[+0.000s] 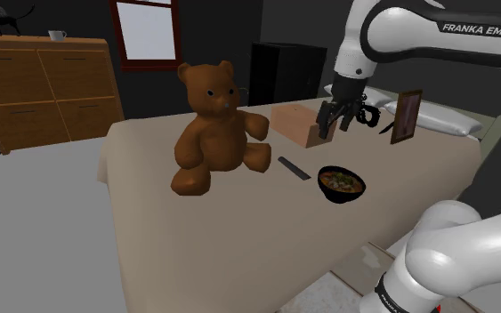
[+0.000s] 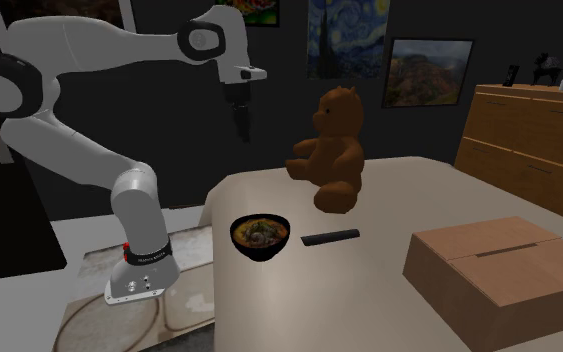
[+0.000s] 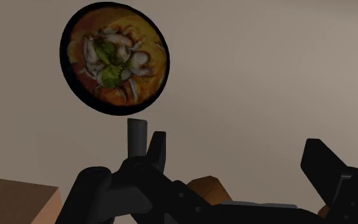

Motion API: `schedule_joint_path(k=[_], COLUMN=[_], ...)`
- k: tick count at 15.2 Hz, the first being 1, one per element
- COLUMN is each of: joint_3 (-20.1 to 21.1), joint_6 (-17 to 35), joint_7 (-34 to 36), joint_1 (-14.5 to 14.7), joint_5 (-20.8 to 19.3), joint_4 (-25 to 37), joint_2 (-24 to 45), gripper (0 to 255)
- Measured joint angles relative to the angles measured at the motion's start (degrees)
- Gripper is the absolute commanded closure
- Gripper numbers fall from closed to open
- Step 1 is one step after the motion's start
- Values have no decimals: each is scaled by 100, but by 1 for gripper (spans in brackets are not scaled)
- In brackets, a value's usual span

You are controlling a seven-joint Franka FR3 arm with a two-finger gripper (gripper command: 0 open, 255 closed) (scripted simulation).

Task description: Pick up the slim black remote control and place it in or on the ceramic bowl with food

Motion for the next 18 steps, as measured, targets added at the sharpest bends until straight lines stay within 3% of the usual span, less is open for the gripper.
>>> schedule_joint_path(k=[6, 13, 18], joint_3=[-312, -884, -1256], joint_6=[623, 1699, 2403], joint_7=[-174, -565, -888], joint_1=[-86, -212, -224], joint_5=[-62, -69, 132], joint_4=[-157, -220, 58], joint_2=[505, 1580, 2634], gripper=[0, 0, 0])
